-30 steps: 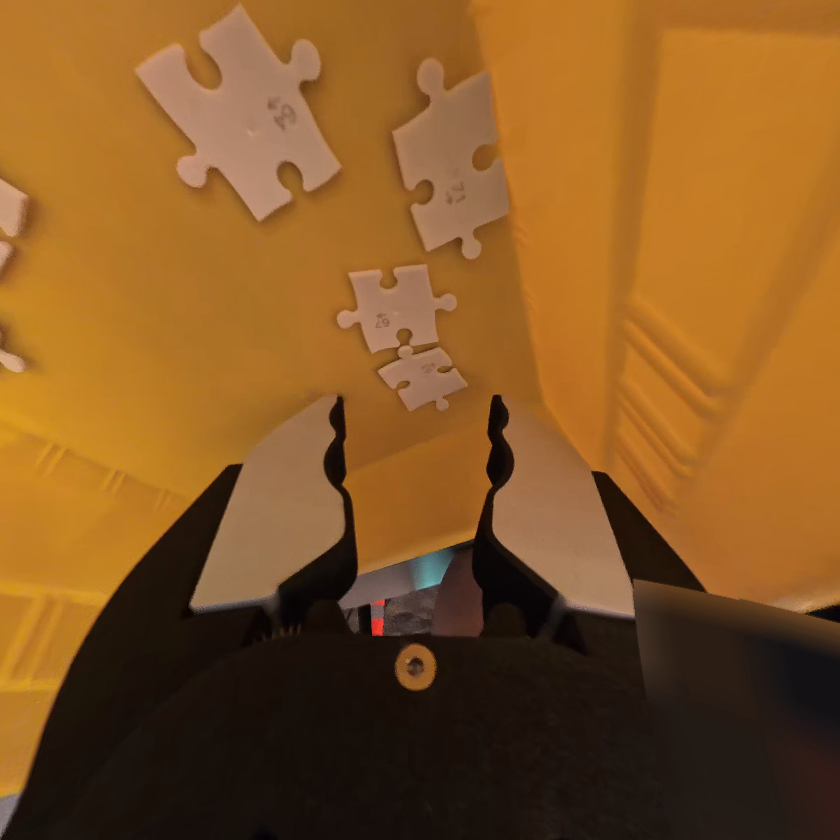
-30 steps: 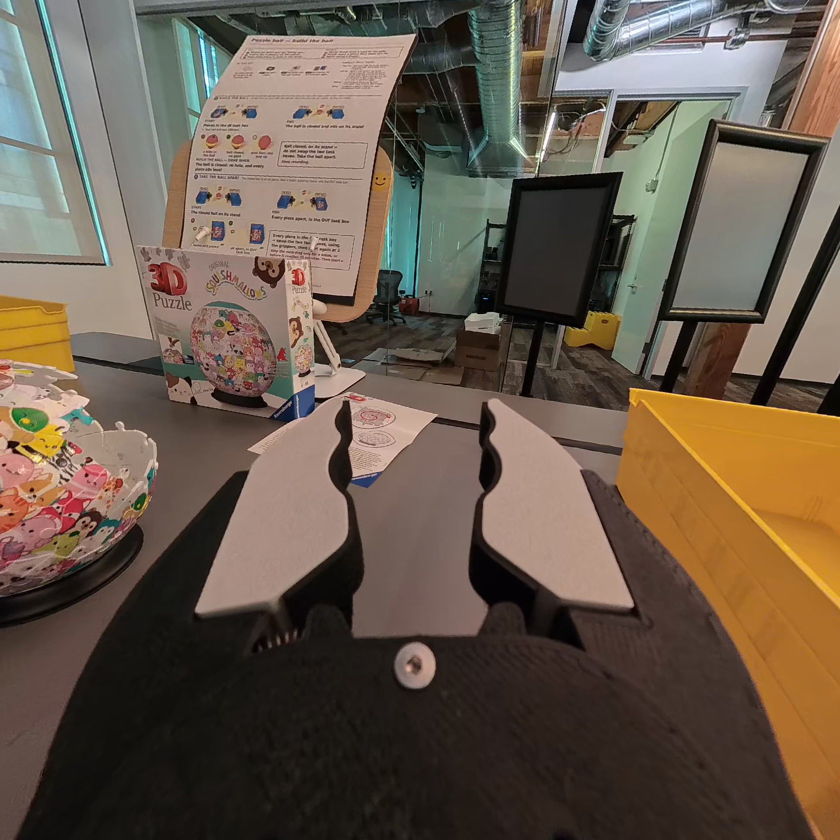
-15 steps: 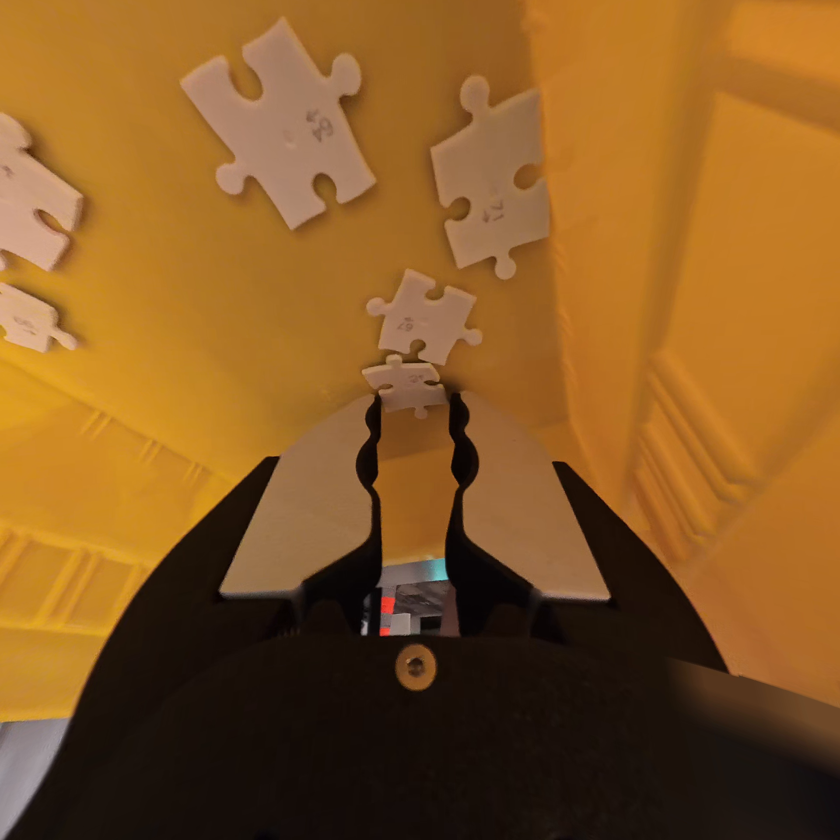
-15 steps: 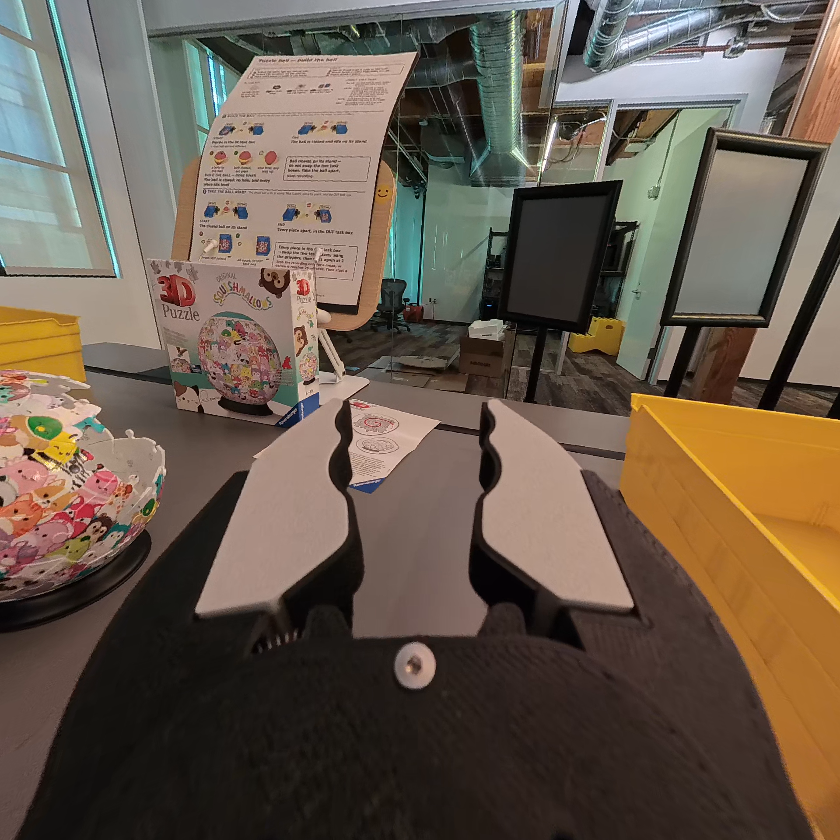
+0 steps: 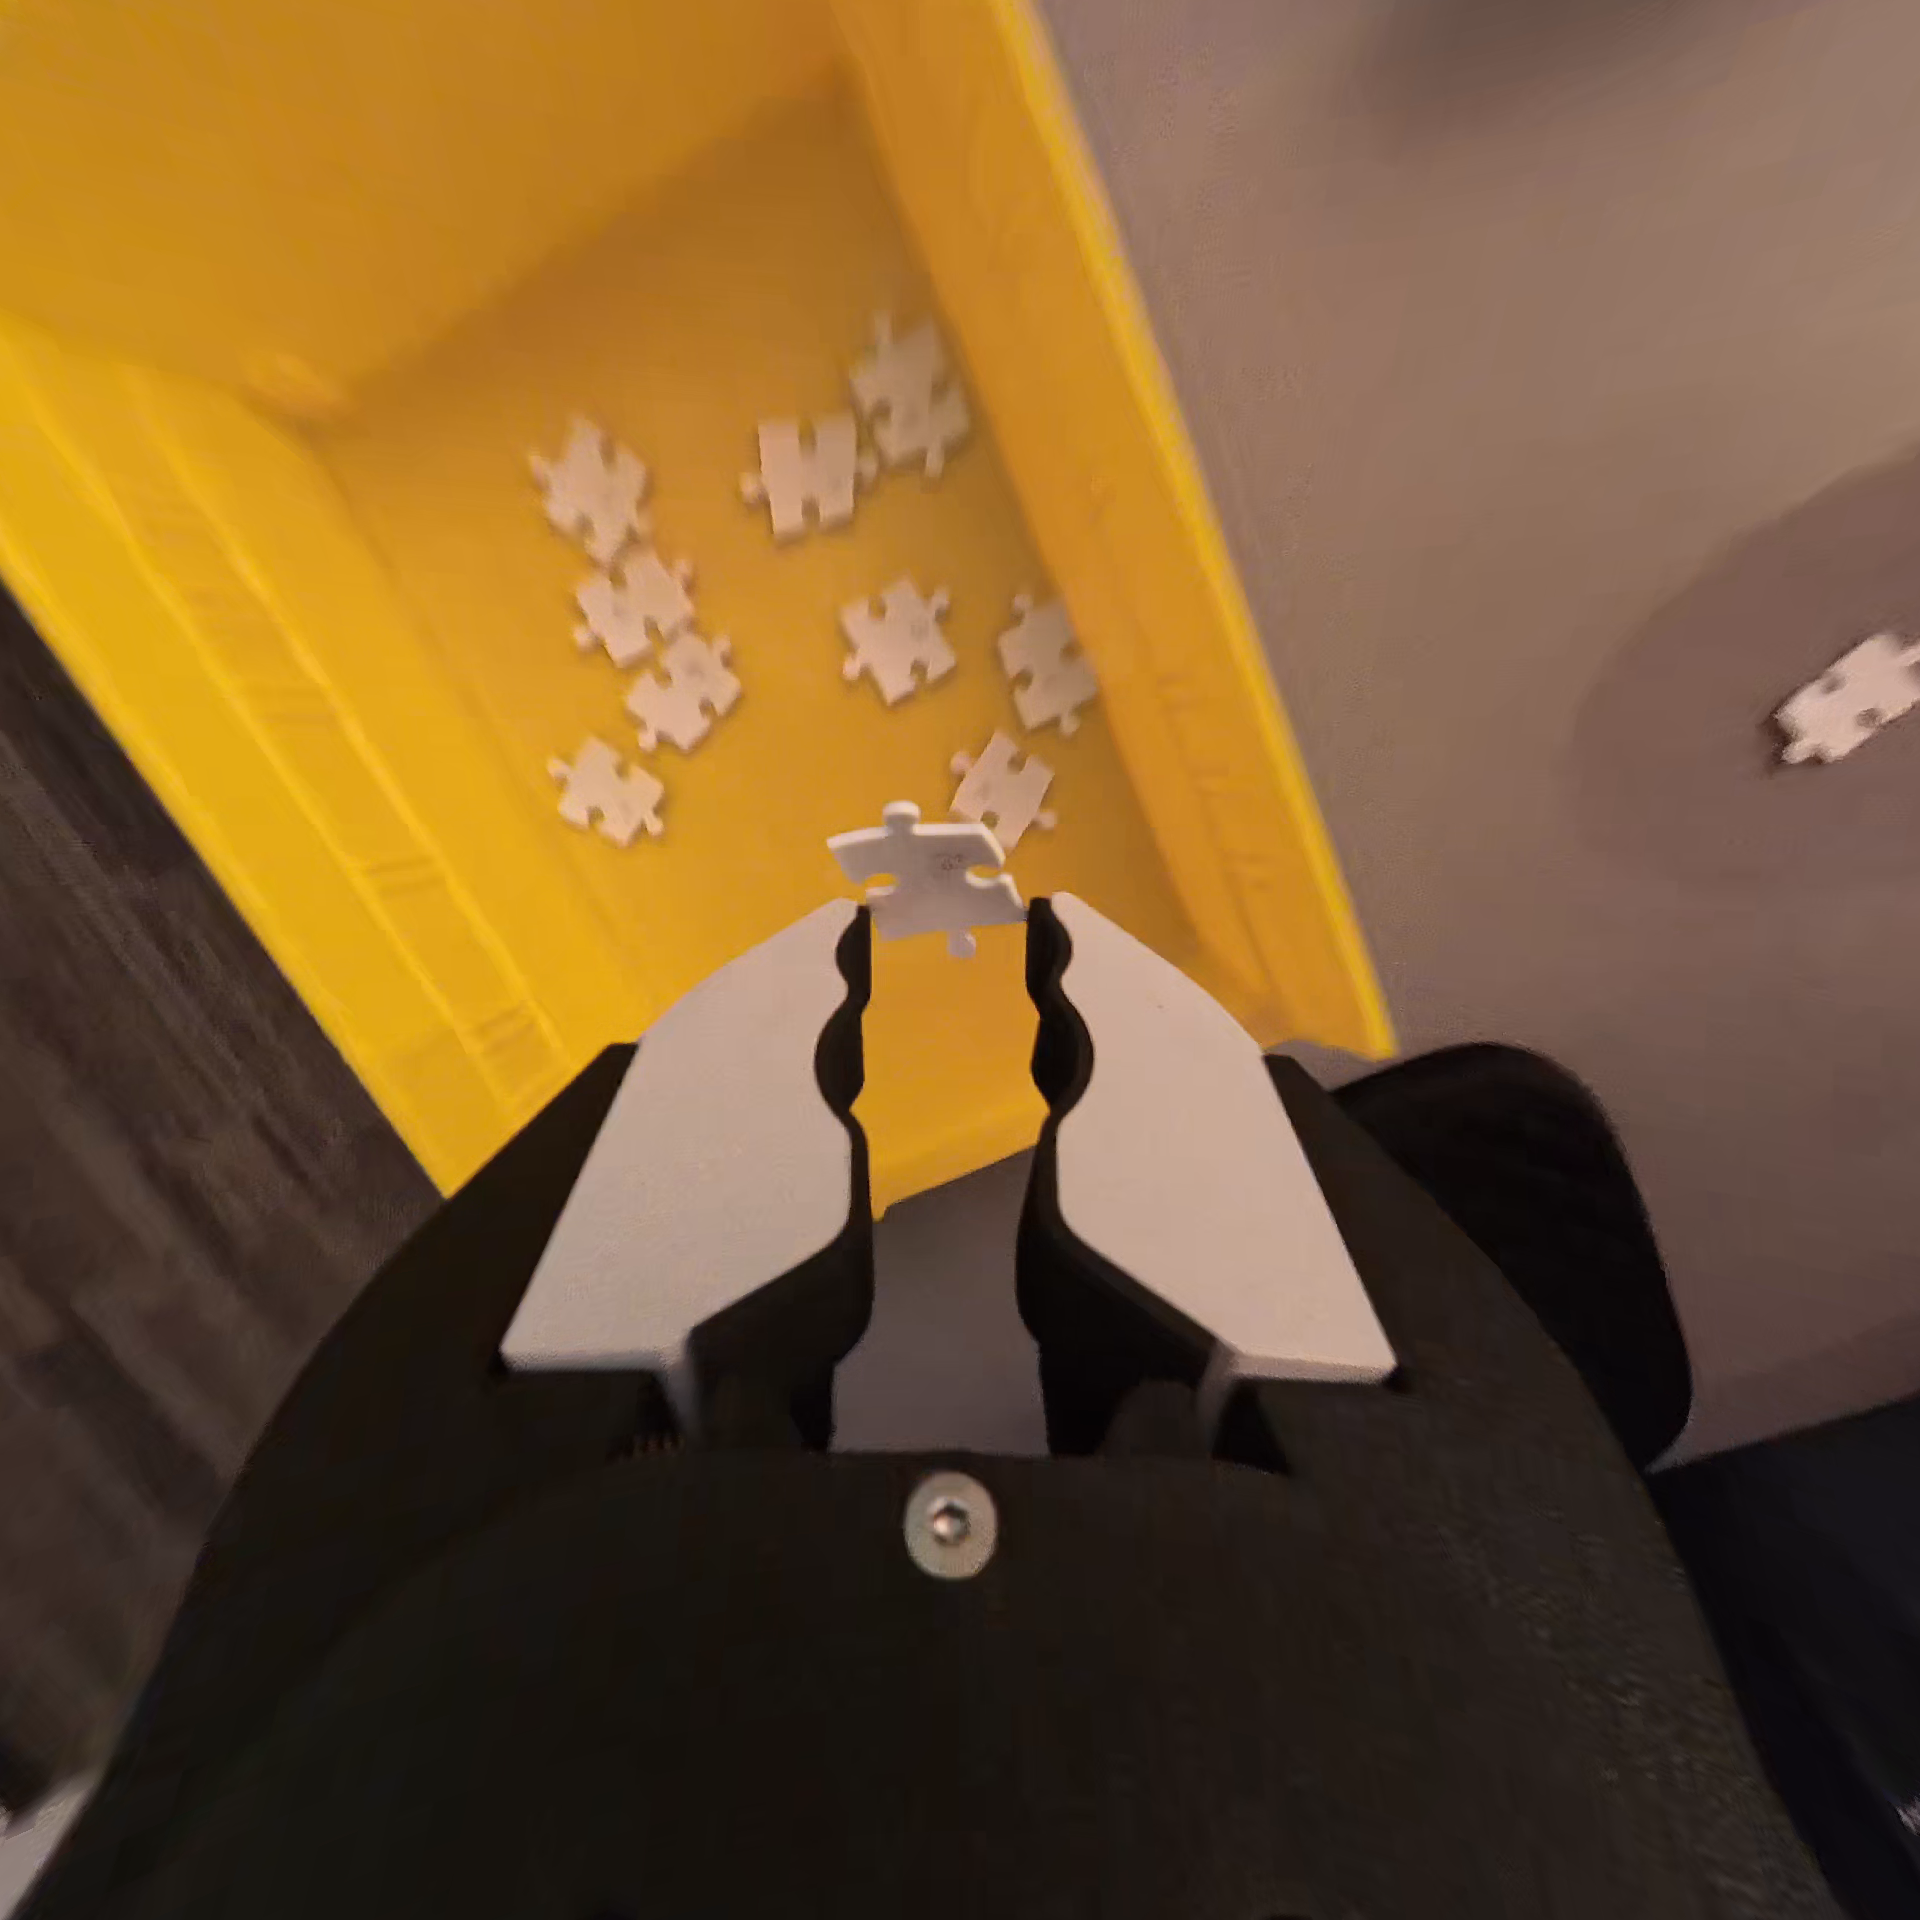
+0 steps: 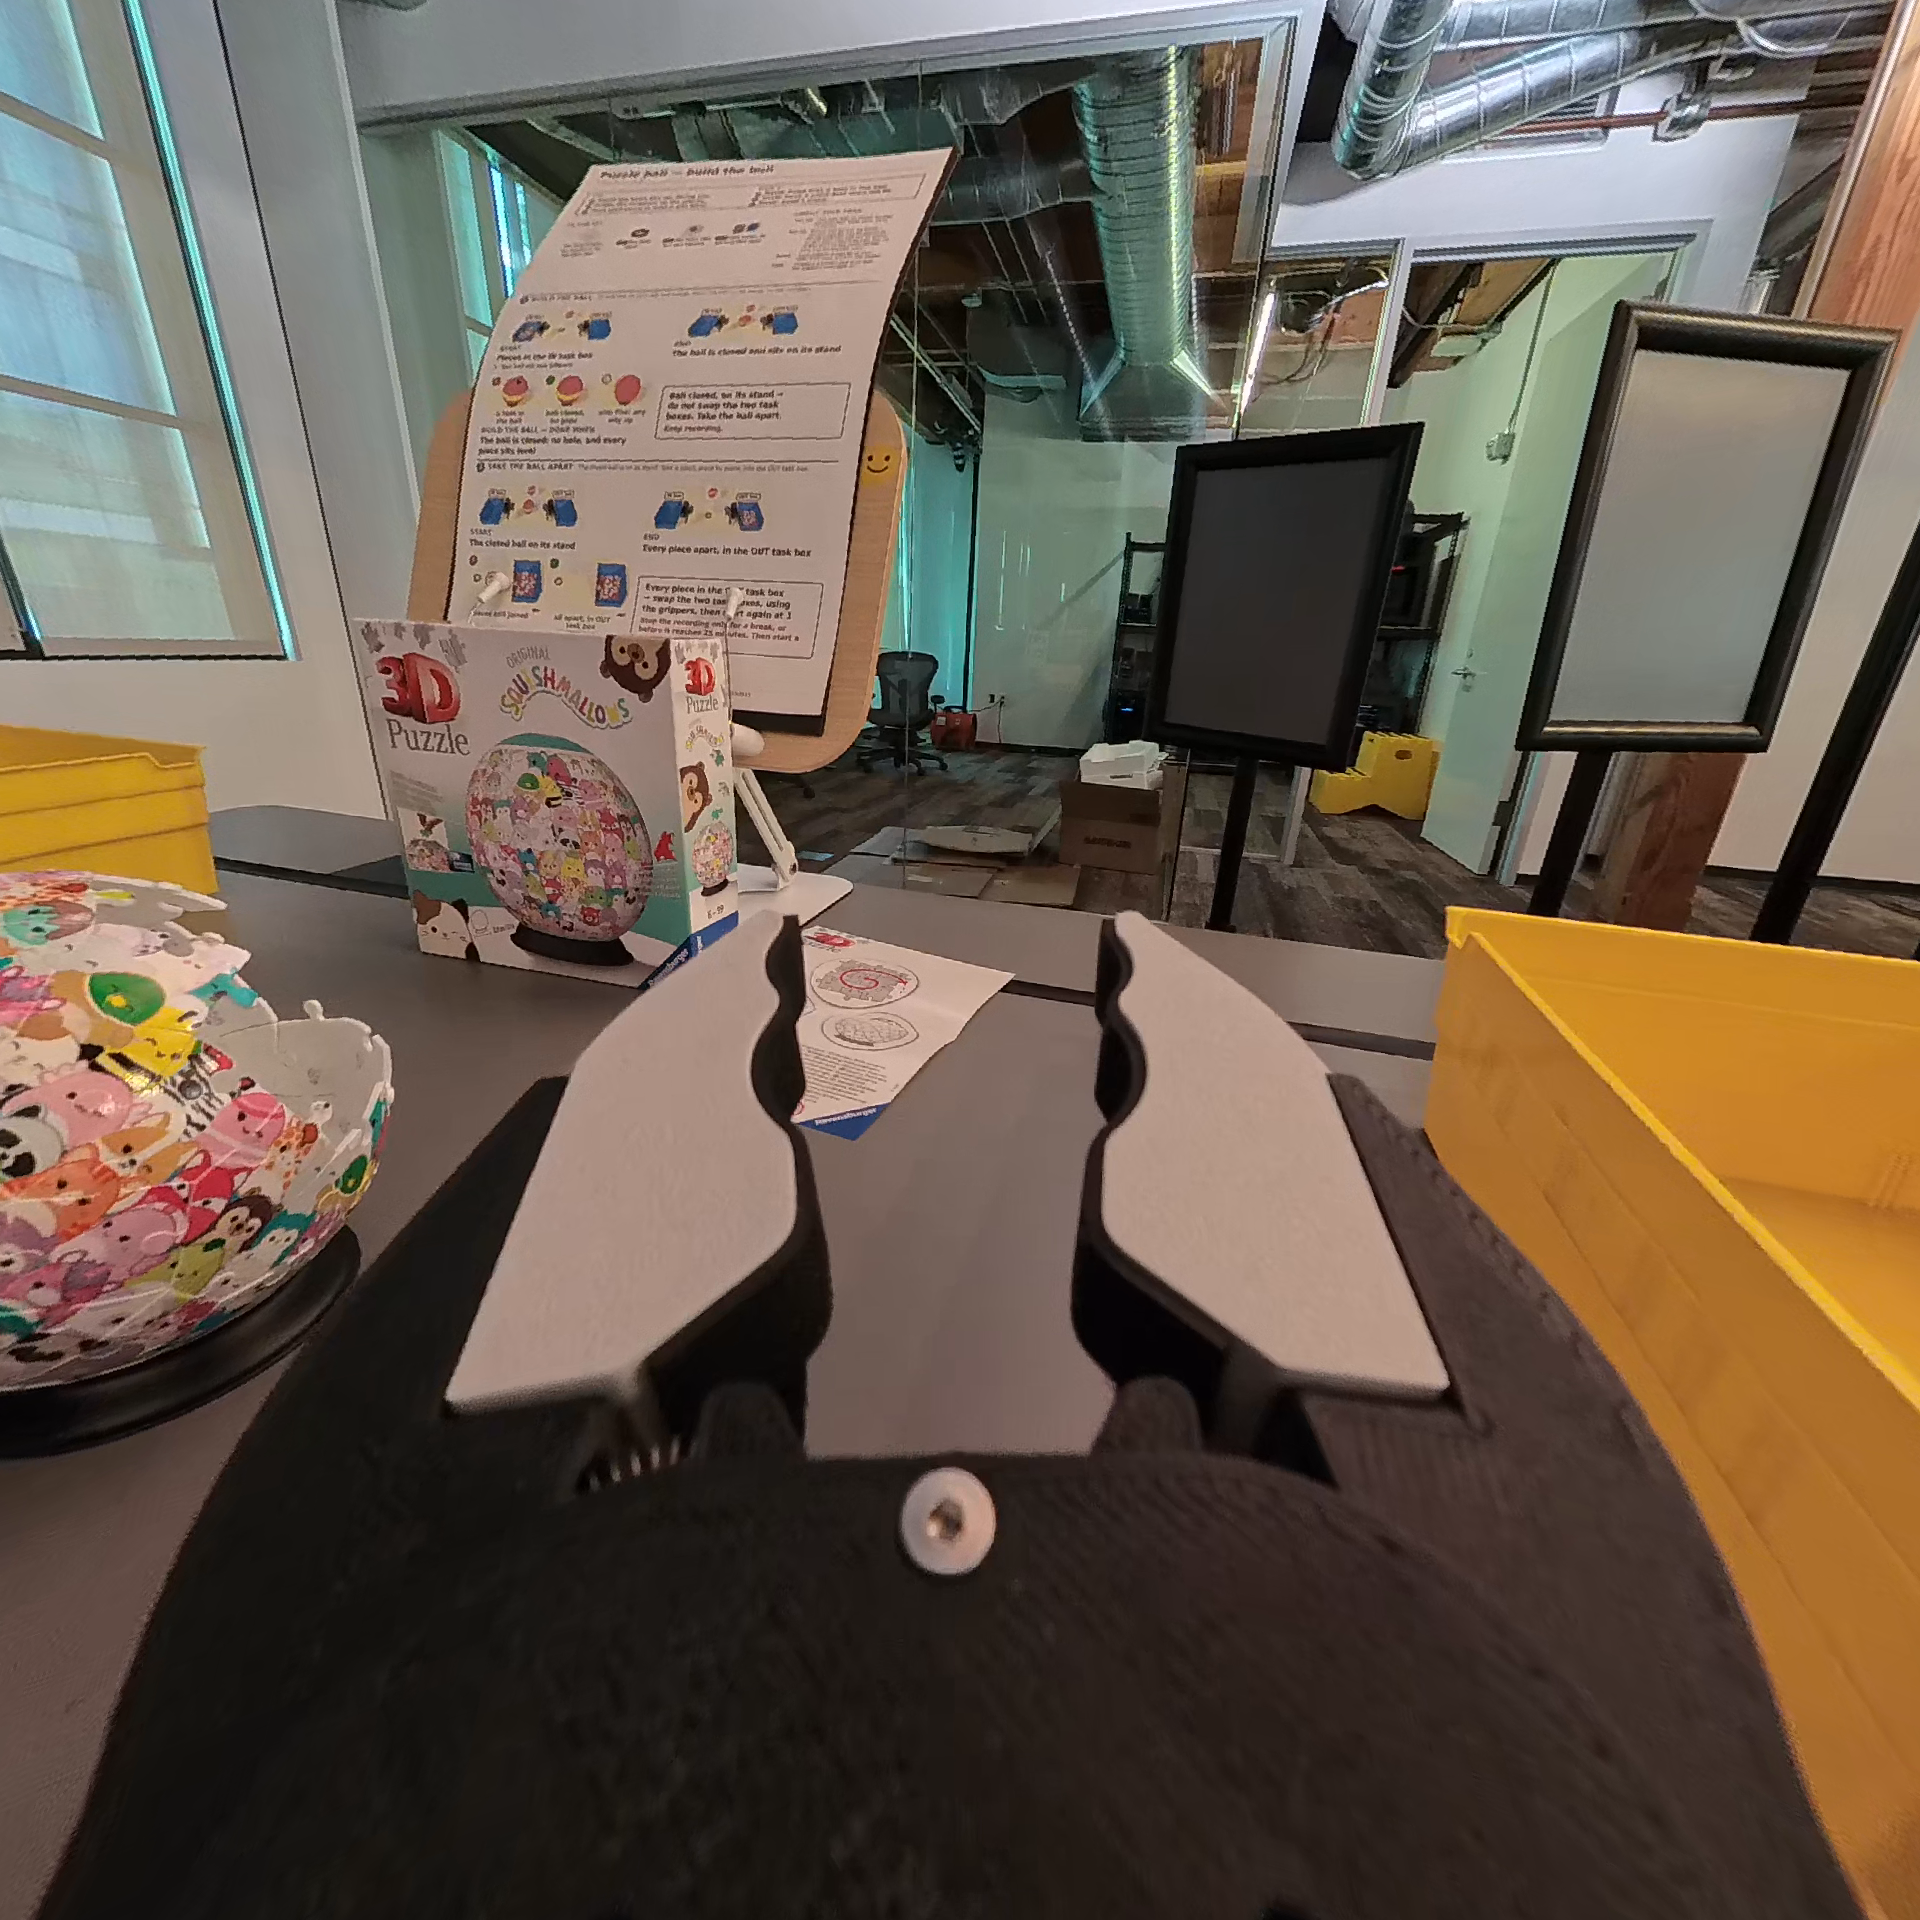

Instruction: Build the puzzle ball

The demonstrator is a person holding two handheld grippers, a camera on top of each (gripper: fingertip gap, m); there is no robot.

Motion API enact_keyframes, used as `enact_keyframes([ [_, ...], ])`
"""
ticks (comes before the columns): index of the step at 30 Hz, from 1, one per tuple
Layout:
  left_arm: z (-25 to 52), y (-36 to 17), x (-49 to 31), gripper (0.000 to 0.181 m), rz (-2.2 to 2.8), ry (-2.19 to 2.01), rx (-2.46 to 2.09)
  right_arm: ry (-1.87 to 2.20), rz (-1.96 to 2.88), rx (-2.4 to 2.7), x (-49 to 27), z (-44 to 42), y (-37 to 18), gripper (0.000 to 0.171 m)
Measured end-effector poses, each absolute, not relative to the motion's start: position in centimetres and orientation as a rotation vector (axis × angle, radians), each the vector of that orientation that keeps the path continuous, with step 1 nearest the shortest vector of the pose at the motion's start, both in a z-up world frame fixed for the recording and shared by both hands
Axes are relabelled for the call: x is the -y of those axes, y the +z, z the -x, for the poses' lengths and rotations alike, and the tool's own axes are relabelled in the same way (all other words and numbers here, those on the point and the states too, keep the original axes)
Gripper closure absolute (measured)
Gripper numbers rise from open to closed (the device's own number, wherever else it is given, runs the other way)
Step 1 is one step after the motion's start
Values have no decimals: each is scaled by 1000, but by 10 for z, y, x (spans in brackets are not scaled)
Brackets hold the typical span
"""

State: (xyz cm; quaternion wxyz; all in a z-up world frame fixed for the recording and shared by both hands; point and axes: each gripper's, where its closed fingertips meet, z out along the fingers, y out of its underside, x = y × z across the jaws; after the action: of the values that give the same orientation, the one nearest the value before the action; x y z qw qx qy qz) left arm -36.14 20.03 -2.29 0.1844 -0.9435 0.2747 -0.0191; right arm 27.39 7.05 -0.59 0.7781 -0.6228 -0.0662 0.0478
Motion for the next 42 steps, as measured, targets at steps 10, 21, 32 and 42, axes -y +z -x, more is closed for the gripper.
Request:
enact_keyframes([
  [10,173,-92,-102,153,2398,-298,-1865,129,1339,145,-69,-271,-4,116],
  [21,171,-158,-129,153,2360,-6,-2052,195,1342,163,-70,-265,-4,114],
  [32,183,-67,-150,143,2239,-182,-1707,216,1336,159,-69,-266,-3,112],
  [42,388,-3,-236,134,2324,116,-897,173,1310,168,-65,-267,2,112],
])
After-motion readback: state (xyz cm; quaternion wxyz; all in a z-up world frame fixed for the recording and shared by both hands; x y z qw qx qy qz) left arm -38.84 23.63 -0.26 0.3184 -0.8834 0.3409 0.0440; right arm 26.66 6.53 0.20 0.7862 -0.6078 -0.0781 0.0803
